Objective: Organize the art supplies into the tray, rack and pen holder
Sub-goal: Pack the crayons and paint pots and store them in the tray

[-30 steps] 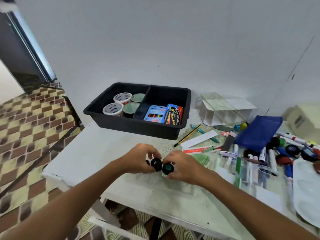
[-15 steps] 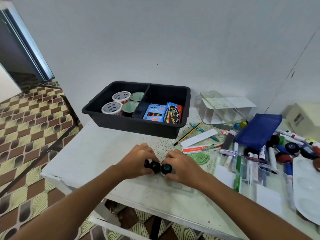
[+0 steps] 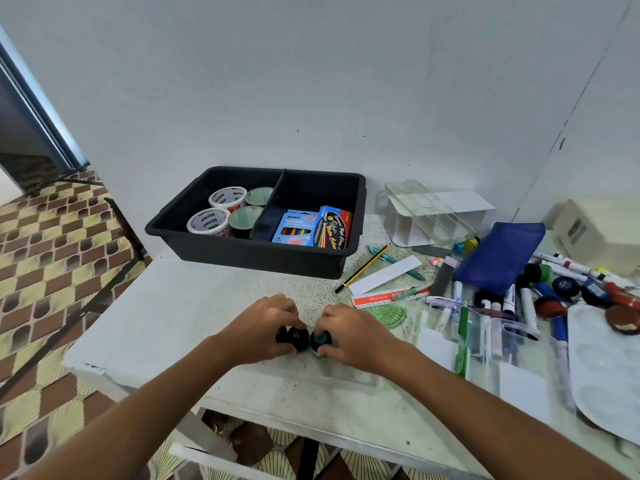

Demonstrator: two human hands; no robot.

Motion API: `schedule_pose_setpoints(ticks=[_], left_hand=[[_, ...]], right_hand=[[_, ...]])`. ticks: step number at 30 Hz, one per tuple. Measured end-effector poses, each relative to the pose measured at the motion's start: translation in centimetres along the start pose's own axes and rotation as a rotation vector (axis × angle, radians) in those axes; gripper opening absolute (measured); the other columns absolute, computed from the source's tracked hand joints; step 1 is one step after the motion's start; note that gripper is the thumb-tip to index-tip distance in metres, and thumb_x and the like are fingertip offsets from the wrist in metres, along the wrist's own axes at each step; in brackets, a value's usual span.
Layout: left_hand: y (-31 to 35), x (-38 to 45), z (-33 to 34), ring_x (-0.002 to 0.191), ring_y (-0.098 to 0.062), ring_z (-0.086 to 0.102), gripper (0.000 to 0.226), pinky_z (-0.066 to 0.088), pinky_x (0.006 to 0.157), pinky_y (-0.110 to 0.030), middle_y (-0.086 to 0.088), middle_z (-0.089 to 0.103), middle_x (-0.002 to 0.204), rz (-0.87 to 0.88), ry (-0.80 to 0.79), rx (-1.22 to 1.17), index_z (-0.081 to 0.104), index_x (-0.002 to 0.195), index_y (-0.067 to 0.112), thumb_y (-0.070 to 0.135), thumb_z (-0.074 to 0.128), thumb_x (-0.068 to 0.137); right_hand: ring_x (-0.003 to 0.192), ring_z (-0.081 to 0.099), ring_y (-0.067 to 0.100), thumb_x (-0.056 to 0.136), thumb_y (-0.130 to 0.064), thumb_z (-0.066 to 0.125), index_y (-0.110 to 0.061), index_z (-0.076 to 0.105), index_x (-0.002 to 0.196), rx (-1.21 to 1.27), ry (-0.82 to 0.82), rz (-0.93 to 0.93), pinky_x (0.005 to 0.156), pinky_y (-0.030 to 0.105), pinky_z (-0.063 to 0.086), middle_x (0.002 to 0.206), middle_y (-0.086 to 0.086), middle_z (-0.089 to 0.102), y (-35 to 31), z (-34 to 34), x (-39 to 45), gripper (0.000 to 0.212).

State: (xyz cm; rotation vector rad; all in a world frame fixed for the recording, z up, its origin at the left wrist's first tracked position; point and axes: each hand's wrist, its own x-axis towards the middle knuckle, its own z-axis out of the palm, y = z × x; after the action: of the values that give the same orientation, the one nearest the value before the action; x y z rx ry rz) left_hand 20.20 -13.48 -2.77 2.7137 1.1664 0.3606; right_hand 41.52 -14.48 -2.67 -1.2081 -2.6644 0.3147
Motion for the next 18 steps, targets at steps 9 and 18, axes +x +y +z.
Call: schedule_pose_setpoints(ticks=[9, 18], left_hand=[[0.4, -0.2, -0.1, 0.078, -0.011, 0.052, 0.032, 0.041, 0.063, -0.019, 0.005, 0.061, 0.087, -0.008, 0.000, -0.010, 0.071, 0.097, 0.020, 0.034, 0.075, 0.068], [4.5, 6.1, 0.5, 0.075, 0.005, 0.046, 0.038, 0.041, 0.066, -0.012, 0.017, 0.056, 0.087, 0.046, 0.106, -0.141, 0.070, 0.098, 0.021, 0.050, 0.056, 0.079]], right_hand=[[0.099, 0.053, 0.024, 0.089, -0.031, 0.060, -0.012, 0.066, 0.109, -0.006, 0.054, -0.037, 0.071, 0.032, 0.041, 0.108, 0.007, 0.058, 0.1, 0.4, -0.7, 0.028], [0.102, 0.057, 0.022, 0.092, -0.027, 0.057, -0.017, 0.064, 0.118, 0.137, 0.187, 0.179, 0.084, 0.035, 0.045, 0.112, 0.005, 0.061, 4.2, -4.0, -4.5, 0.029]])
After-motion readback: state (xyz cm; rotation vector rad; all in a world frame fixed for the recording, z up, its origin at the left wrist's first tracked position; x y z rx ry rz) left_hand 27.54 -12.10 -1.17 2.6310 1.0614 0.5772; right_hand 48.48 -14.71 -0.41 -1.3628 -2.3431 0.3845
